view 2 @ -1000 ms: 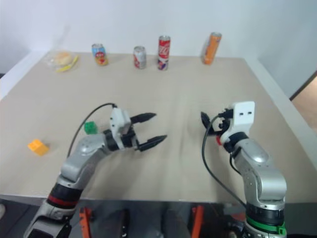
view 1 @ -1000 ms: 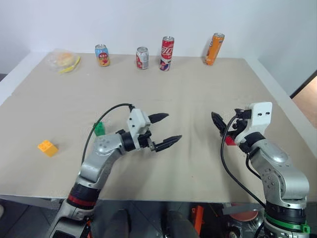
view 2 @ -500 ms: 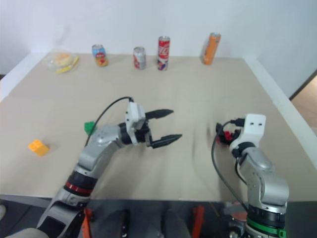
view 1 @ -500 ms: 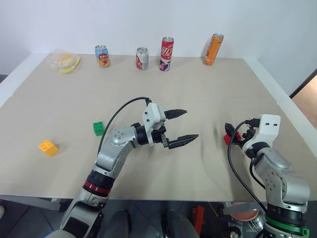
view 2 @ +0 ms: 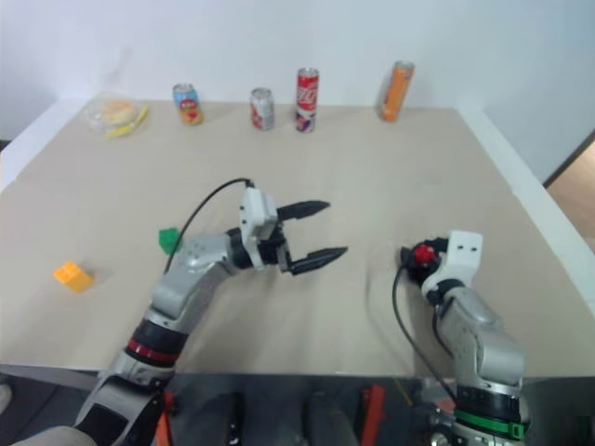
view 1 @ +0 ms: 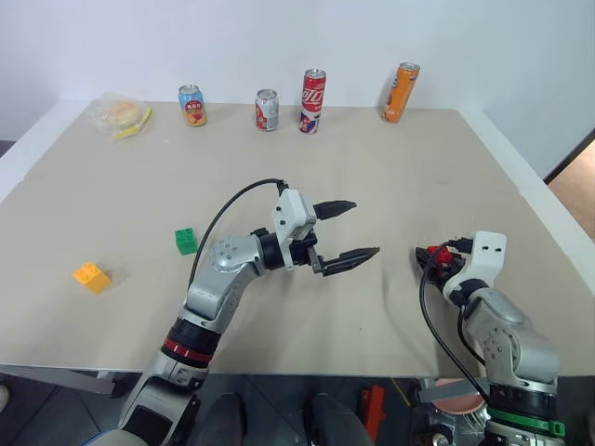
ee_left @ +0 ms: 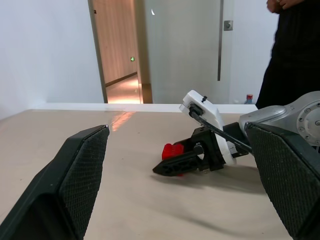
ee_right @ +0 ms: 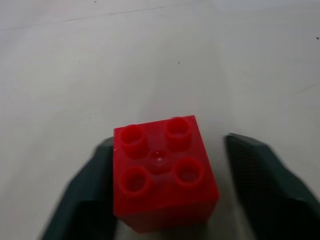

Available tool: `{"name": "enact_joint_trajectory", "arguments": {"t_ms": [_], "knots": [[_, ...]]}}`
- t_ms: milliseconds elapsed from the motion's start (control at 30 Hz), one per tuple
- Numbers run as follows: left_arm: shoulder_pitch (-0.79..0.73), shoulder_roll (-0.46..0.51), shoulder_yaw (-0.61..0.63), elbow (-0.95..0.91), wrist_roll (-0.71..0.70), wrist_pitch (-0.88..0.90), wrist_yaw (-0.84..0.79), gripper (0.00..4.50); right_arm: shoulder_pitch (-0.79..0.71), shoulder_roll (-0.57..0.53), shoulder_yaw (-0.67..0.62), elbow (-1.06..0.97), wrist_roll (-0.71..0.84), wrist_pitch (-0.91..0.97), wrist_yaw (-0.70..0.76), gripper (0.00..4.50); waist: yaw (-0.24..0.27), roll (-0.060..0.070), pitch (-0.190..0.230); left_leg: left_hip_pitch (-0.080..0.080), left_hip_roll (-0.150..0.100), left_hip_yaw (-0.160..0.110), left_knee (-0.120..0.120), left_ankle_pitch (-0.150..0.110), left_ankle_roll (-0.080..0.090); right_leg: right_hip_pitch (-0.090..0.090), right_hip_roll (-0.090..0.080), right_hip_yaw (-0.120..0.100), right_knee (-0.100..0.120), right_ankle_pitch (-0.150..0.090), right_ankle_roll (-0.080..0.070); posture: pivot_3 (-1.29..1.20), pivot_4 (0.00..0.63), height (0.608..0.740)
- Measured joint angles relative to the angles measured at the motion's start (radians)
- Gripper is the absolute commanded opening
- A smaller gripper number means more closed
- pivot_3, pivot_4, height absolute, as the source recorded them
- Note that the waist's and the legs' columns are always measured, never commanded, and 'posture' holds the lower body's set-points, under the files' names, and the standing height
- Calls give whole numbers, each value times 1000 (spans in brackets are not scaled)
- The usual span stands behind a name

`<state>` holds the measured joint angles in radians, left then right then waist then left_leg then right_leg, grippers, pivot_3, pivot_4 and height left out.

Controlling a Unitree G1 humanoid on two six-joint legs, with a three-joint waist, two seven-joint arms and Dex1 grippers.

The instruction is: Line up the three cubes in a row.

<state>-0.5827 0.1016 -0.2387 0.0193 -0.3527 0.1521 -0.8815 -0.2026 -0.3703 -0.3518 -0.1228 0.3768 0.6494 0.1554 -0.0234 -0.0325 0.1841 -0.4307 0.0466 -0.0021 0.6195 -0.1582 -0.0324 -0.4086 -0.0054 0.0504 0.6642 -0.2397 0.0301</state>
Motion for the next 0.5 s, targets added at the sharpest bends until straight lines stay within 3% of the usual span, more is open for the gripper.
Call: {"name": "enact_joint_trajectory", "arguments": {"t_ms": [67, 233, 333, 500], "knots": [[0, 2, 1, 0, 0, 0, 2, 4500, -3, 0, 0, 6, -2, -10, 9, 1293, 0, 0, 0, 0, 0, 0, 0, 0, 0, 0, 0, 0, 0, 0, 0, 0, 150, 740], [4, 34, 5, -6, 0, 2, 0, 4500, -27, -30, 30, 28, -6, -69, 103, 1308, -3, 1, 0, 0, 0, 1, 0, 0, 0, 0, 1, 2, 0, 0, 0, 0, 150, 740], [36, 87, 13, -40, -2, 5, -17, 4500, -66, -80, 81, 12, 39, -109, 268, 1308, -12, 1, 1, 1, 1, 1, -1, 0, 0, 0, 2, 4, 0, 0, 0, 0, 150, 740], [130, 242, 49, -95, -24, 10, -99, 4500, -115, -209, 275, -65, 127, -138, 675, 1308, -24, 1, 1, 1, 2, 0, -2, -2, 3, -1, 4, 3, 0, -1, 1, 0, 150, 740]]}}
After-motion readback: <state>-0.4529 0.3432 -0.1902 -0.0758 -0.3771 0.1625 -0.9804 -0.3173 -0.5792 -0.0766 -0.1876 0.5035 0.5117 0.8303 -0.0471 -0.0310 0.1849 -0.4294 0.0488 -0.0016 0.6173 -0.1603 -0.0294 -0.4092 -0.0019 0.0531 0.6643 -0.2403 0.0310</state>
